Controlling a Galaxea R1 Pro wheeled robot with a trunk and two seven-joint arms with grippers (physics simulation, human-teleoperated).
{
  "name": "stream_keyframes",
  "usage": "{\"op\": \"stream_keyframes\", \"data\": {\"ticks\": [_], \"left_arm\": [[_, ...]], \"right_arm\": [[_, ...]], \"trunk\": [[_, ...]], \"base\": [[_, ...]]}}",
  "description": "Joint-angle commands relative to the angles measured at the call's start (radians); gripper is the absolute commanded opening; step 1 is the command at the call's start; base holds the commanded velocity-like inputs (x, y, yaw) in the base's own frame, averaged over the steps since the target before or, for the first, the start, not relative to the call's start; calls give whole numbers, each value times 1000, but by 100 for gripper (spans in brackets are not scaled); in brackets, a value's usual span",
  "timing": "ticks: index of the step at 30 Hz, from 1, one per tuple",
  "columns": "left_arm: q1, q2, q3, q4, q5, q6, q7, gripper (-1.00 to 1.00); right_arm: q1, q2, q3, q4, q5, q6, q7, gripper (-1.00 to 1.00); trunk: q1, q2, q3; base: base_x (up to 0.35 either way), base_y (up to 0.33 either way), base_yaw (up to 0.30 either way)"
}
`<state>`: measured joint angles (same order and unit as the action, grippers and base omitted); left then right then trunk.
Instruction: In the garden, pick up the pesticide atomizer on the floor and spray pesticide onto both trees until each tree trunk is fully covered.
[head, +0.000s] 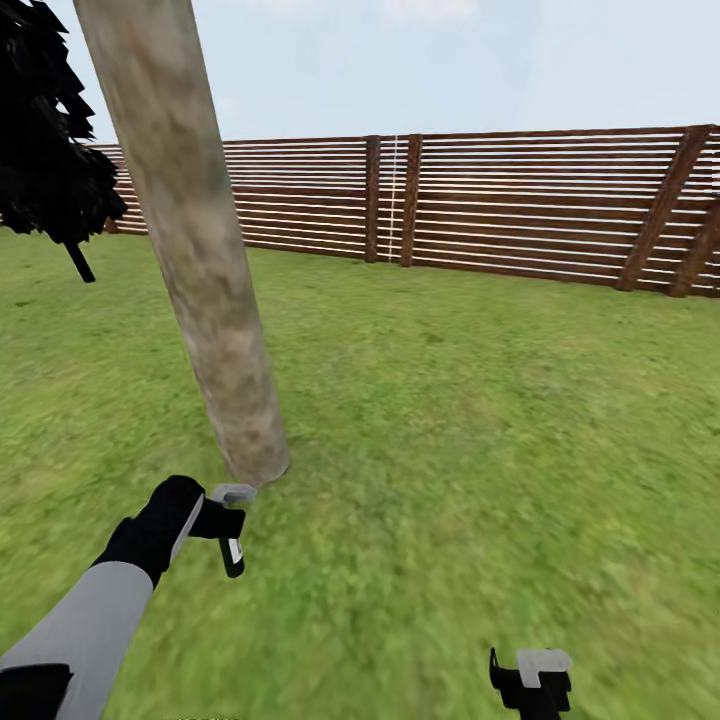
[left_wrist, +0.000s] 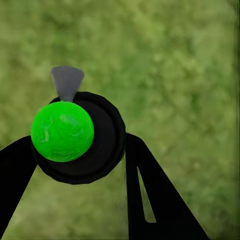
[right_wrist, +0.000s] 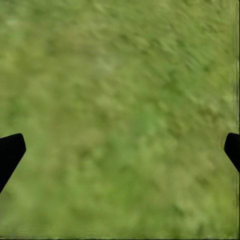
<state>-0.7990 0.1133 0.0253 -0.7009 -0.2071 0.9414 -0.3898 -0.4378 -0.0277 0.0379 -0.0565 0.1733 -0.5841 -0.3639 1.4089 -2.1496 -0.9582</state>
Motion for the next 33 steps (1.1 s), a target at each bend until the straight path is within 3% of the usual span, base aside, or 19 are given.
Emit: {"op": "stream_keyframes", "data": {"ticks": [1,8,14,17,18,20,22,23,24,26,29,31,32,33], "left_arm": [[-1,1,4,-2,-10,3,-8,-100],[-4,14,10,-2,-12,3,6,-100],[-3,86,14,-3,-6,5,5,-100],[-6,77,11,-4,-1,5,5,-100],[-14,58,10,-17,-2,7,5,-100],[-49,30,9,-44,-7,40,6,-100],[-94,32,9,-54,-10,63,6,-100],[-120,64,9,-57,-11,71,6,-100],[-135,116,9,-58,-8,75,4,-100],[-134,123,5,-58,-6,77,3,-100],[-140,88,2,-57,-8,77,3,-100],[-143,100,5,-57,-10,77,4,-100],[-149,198,8,-57,-2,78,-2,-100],[-142,192,4,-57,-3,77,-3,-100]], "right_arm": [[-1,0,3,1,9,1,-10,100],[-1,0,4,1,9,1,-10,100],[-1,0,4,1,10,1,-10,100],[-1,0,4,1,9,1,-10,100],[-1,0,4,1,10,1,-9,100],[-1,-1,4,1,11,1,-9,100],[-1,-2,4,1,12,1,-9,100],[-1,-4,4,1,12,1,-9,100],[-1,-4,4,1,12,1,-9,100],[-1,-3,4,1,12,1,-9,100],[-1,-2,5,1,12,1,-8,100],[-1,-2,5,1,12,1,-8,100],[-1,-1,5,1,12,1,-8,100],[-1,-1,5,1,12,1,-8,100]], "trunk": [[-1,0,-1],[-1,0,-1],[-1,0,-1],[-1,0,-1],[-1,0,-1],[-1,0,-1],[-1,0,-1],[-1,0,-1],[-1,0,-1],[-1,0,-1],[-1,0,-1],[-1,0,-1],[-1,0,-1],[-1,0,-1]], "base": [[-63,-22,-293],[222,152,-101],[93,253,-1],[4,33,0],[1,9,0],[0,3,0],[0,1,0],[0,0,0],[0,0,0],[0,0,0],[0,0,0],[0,0,0],[0,0,7],[0,0,226]]}}
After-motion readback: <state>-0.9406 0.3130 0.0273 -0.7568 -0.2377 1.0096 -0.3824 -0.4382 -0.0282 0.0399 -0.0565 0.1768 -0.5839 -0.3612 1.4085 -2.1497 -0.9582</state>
